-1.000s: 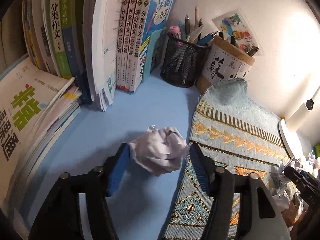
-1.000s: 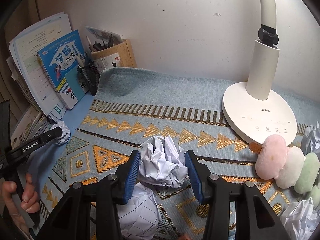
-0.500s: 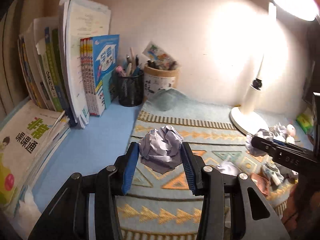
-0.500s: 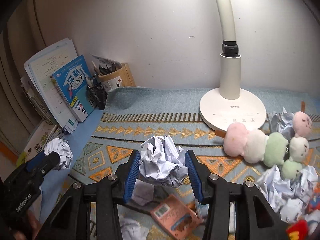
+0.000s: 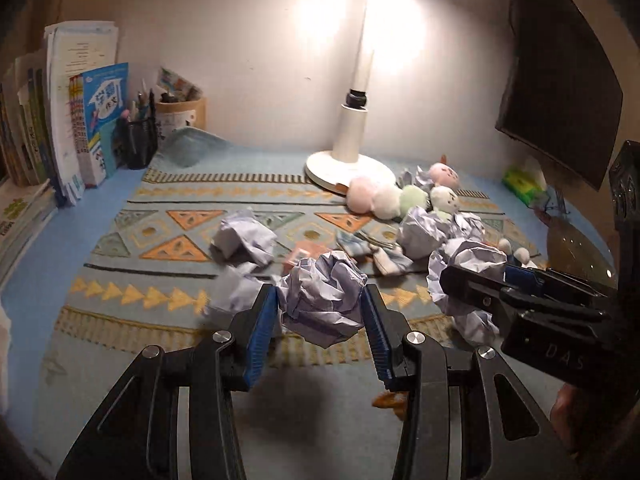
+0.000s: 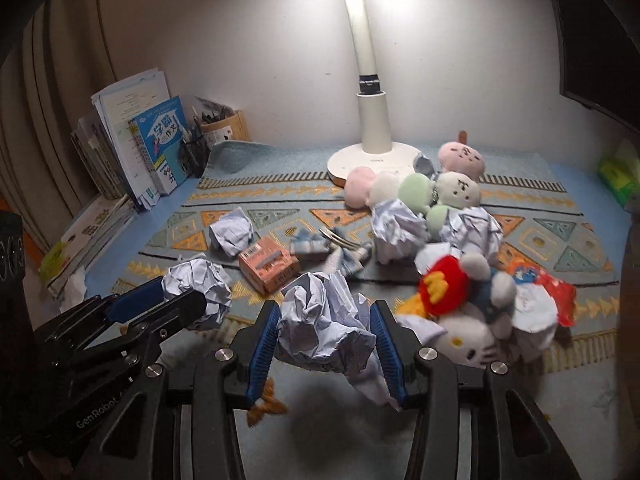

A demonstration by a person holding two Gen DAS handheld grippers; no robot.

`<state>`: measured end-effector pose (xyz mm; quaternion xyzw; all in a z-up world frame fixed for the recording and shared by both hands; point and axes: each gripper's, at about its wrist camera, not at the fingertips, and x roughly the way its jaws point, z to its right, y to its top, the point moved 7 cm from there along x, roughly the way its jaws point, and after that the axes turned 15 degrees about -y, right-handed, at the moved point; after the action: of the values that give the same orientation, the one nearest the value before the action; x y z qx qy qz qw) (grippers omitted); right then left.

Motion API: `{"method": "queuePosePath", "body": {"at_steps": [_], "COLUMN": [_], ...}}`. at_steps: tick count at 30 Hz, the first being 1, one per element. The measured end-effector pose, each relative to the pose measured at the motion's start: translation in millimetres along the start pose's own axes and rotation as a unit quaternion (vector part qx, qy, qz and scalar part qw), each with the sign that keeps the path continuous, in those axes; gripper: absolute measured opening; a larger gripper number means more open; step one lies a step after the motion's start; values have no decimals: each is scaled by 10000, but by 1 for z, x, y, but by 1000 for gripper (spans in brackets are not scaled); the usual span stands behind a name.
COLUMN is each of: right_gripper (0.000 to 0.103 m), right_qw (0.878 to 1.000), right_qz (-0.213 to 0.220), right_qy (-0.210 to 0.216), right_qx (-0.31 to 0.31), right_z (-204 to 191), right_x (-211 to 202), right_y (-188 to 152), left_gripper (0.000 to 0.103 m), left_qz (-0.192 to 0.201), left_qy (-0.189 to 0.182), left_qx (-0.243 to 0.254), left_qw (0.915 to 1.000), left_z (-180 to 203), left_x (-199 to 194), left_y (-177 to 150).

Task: Organize objects
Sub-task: 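Lift both crumpled paper balls off the desk with both tools, then hold both paper balls and swing both tools toward the round glass table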

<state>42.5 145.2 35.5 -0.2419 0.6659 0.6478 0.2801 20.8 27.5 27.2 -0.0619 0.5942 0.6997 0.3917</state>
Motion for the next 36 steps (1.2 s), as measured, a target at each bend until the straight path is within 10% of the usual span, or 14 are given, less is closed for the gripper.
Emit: {"method": "queuePosePath", "body": {"at_steps": [11,25,29,33,36], "right_gripper": [46,46,80,80,91], "right_qw": [9995,9993,9995,9981,9970], "right_qz": [-51,60,222,541,591], "right_qy": [283,-363,-222,-41,54], "right_qx": [119,79,103,284,498], "right_z": [10,0,1,7,15], "right_x": [-18,49,41,26,24], "right_y": [-17,21,18,20,22], "left_gripper": [40,48,51,82,83], "left_qz": [-140,-339,-384,-333,-60], "left_qy": [-25,491,457,415,150], "left_qx": [262,389,444,288,17], "left_qw": [9996,9975,9972,9982,9999], "left_z": [49,5,7,1,-7], "left_x": [12,57,56,51,40], "left_y": [-19,3,0,0,1]}}
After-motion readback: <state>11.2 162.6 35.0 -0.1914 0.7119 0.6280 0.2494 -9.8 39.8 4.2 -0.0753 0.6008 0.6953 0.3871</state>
